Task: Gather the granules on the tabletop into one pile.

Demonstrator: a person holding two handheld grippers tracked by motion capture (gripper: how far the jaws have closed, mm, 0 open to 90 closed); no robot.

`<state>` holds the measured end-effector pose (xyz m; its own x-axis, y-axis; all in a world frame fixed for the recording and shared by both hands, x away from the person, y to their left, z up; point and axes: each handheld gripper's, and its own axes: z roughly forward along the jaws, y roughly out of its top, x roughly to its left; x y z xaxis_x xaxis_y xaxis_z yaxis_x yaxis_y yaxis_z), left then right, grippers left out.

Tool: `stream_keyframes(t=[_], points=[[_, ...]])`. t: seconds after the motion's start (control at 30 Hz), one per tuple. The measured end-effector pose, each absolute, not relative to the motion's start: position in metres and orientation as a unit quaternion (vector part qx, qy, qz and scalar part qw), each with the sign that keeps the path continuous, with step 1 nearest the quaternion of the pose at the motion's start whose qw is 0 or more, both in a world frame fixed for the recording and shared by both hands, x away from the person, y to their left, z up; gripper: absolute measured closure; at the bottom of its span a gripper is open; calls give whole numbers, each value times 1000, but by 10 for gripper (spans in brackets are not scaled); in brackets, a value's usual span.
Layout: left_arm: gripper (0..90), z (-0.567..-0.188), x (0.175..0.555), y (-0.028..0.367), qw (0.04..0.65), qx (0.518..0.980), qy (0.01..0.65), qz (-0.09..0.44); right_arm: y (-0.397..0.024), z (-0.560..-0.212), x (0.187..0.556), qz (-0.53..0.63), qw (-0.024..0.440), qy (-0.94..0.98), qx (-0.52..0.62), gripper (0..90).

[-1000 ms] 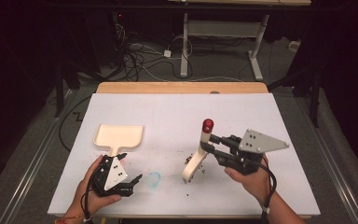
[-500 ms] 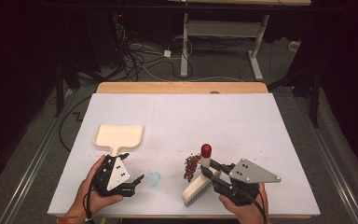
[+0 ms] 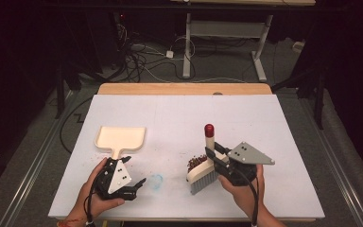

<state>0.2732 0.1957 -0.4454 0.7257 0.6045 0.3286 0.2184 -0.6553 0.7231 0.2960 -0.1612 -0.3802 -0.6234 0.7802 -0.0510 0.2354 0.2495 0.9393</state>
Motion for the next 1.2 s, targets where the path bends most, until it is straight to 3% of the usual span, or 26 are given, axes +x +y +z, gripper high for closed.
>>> stream_keyframes(t=[0.37, 0.6, 0.8, 0.93, 1.2], points=[[166, -446, 273, 195, 339, 865, 239, 284, -180, -366, 297, 528, 262, 728, 349, 706], [166, -445, 272, 196, 339, 864, 240, 285, -192, -351, 270, 558, 225, 720, 346, 706], [166, -444, 273, 195, 340, 863, 239, 287, -169, -362, 244, 552, 187, 735, 346, 706], [166, -444, 273, 196, 339, 863, 237, 288, -149, -373, 234, 541, 189, 739, 354, 705], [166, -445, 273, 196, 339, 866, 232, 286, -133, -383, 245, 527, 255, 716, 381, 706]])
